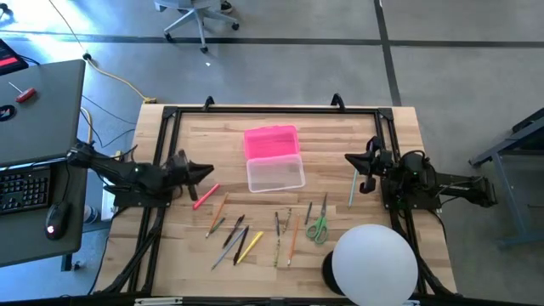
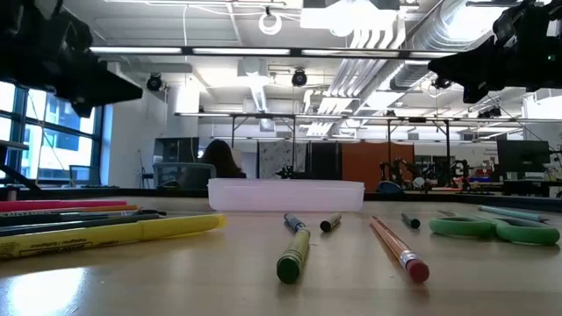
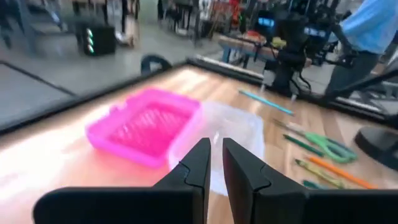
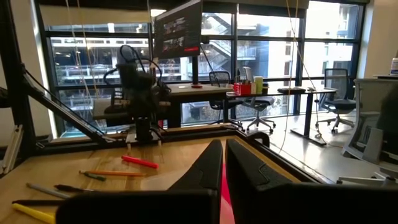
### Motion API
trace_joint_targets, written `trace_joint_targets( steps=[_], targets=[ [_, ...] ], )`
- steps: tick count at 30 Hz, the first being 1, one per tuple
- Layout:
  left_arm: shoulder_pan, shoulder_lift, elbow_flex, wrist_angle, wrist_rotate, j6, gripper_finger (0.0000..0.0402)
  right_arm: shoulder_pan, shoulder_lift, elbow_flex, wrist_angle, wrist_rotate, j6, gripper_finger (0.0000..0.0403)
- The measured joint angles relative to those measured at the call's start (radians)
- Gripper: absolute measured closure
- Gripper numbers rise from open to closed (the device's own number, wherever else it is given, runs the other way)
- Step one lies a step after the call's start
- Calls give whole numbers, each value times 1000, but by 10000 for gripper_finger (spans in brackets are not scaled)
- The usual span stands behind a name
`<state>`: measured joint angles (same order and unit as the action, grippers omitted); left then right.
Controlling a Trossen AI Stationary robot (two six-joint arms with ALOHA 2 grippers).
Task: Pick & place school supplies into a supply box
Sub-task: Put the pink pen into the pink supply box
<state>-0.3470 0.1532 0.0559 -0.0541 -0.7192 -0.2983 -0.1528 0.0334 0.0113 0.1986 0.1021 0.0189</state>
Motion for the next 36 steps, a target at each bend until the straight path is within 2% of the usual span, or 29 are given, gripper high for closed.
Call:
trace_joint_targets(
  steps=[3, 9, 14, 22, 29, 36],
  targets=[
    [0, 77, -1, 3, 20, -30, 328, 0, 0, 0, -1, -2, 0, 403],
    [0, 231, -2, 113, -36, -151, 328, 0, 0, 0, 1, -3, 0, 403],
    [0, 320, -2, 242, -73, -91, 328, 0, 0, 0, 1, 2, 0, 403],
    [0, 334, -2, 439, -102, 93, 328, 0, 0, 0, 9, 78, 0, 403],
    [0, 335, -2, 459, -128, -15, 328, 0, 0, 0, 9, -35, 41, 403],
    [0, 335, -2, 364, -151, -46, 322, 0, 0, 0, 8, -98, 90, 403]
  ],
)
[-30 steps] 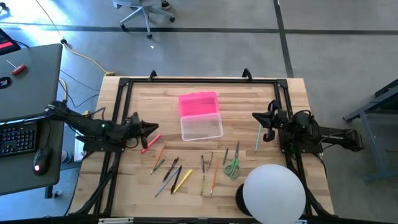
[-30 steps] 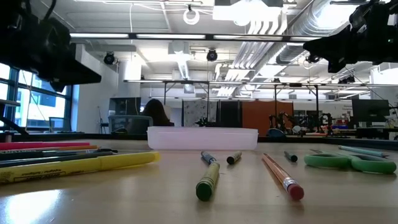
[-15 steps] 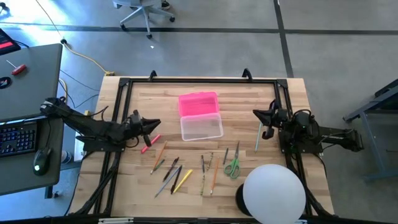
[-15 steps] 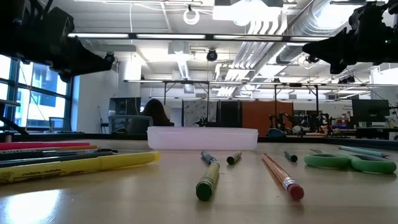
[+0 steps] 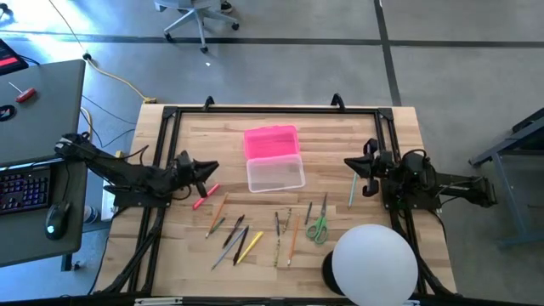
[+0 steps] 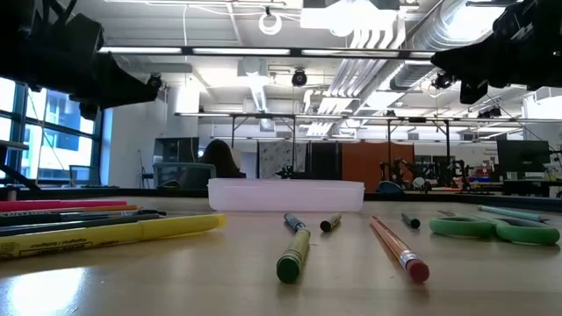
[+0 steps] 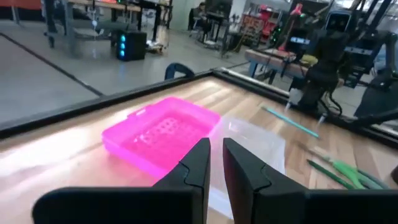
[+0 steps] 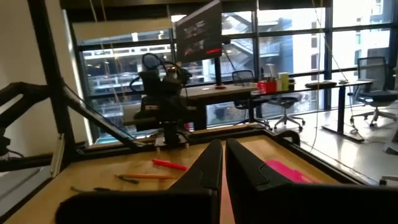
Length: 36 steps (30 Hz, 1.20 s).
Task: Pick & place school supplies into a supply box
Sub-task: Put the pink pen into the pink supply box
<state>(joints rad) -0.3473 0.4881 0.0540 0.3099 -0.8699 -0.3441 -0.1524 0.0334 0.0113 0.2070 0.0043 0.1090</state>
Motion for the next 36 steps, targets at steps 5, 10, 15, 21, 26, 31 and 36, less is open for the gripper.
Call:
trace_joint_targets(
  steps=[5, 10, 15, 21, 26, 31, 36],
  targets=[
    [0, 0, 0, -102, 45, -66, 275, 0, 0, 0, 0, 3, -3, 403],
    [0, 1, 0, -302, 52, -235, 233, 0, 0, 0, -8, 3, -1, 403],
    [0, 47, 2, -359, 129, -371, 237, 0, 0, 0, -10, 3, 6, 403],
    [0, 177, 2, -296, 214, -457, 260, 0, 0, 0, -15, 3, 7, 403],
    [0, 343, 1, -205, 286, -536, 262, 0, 0, 0, -15, 3, 6, 403],
    [0, 465, 1, -137, 213, -540, 267, 0, 0, 0, -15, 3, -4, 403],
    [0, 518, 1, -142, 190, -553, 279, 0, 0, 0, -15, 3, -4, 403]
  ],
)
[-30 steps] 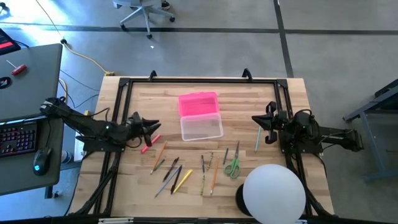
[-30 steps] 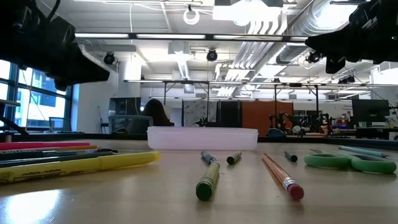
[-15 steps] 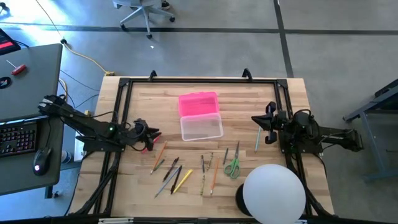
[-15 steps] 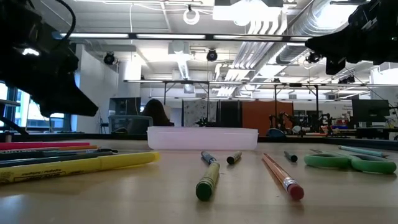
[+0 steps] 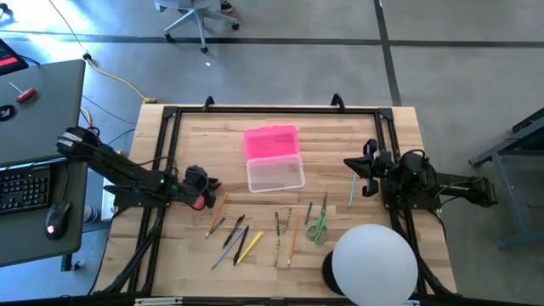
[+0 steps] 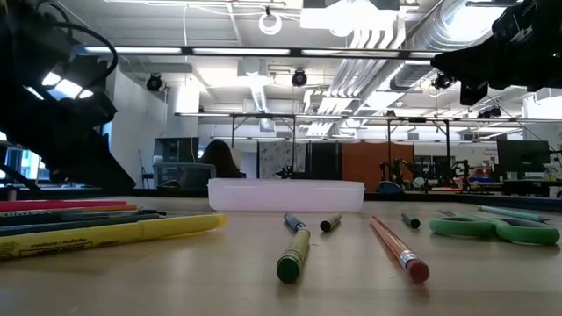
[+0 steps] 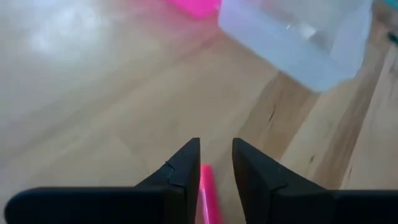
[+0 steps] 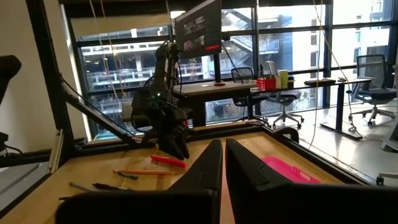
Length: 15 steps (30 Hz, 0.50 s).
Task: Pick & place school supplies into a supply box
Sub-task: Put the pink pen into the pink supply box
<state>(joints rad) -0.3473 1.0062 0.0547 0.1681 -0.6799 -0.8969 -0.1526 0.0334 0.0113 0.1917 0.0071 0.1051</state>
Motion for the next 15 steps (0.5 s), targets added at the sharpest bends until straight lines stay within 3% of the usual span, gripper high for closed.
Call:
trace_joint_targets(
  steps=[6, 15],
  targets=[
    [0, 60, 1, 9, 101, -102, 284, 0, 0, 0, 0, 0, 0, 403],
    [-1, 148, 8, -9, 82, -96, 284, 0, 0, 0, -9, 0, 0, 403]
  ],
)
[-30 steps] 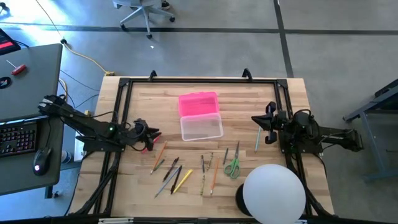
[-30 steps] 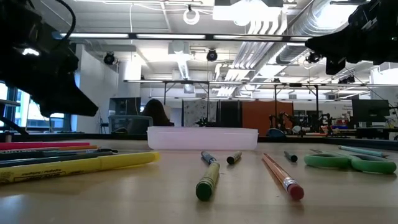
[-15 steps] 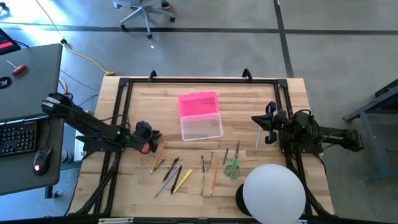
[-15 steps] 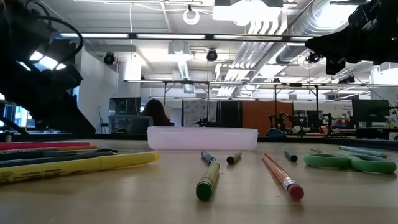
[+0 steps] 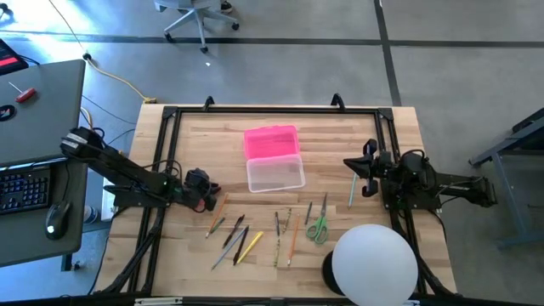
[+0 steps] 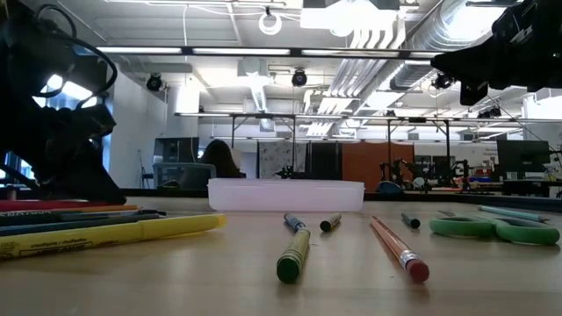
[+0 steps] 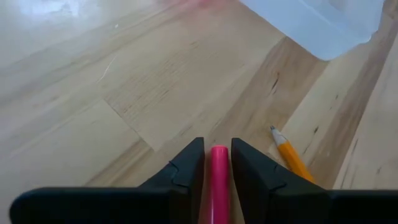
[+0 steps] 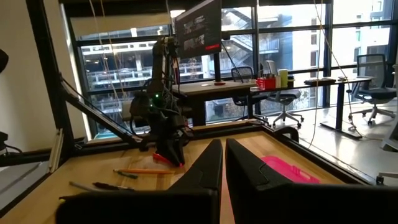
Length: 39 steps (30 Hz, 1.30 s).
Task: Pick & place school supplies into a supply box
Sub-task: Put the pink pen into the pink supply box
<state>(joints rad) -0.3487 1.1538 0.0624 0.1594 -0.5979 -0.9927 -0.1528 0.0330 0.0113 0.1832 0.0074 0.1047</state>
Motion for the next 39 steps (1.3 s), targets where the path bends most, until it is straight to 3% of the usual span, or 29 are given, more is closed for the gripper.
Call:
trace_joint_targets(
  steps=[14, 22, 27, 31, 39],
  targets=[
    [0, 54, 0, -2, -3, 78, 286, 0, 0, 0, -22, 0, 0, 403],
    [0, 54, -4, -30, -16, 69, 369, 0, 0, 0, -22, 0, 0, 403],
    [2, 64, -18, 103, -106, 81, 369, 0, 0, 0, -22, 0, 0, 403],
    [5, 64, 29, 162, -204, 202, 369, 0, 0, 0, -22, 0, 0, 403],
    [5, 62, 146, 194, -256, 279, 369, 0, 0, 0, -17, 0, 0, 403]
  ],
)
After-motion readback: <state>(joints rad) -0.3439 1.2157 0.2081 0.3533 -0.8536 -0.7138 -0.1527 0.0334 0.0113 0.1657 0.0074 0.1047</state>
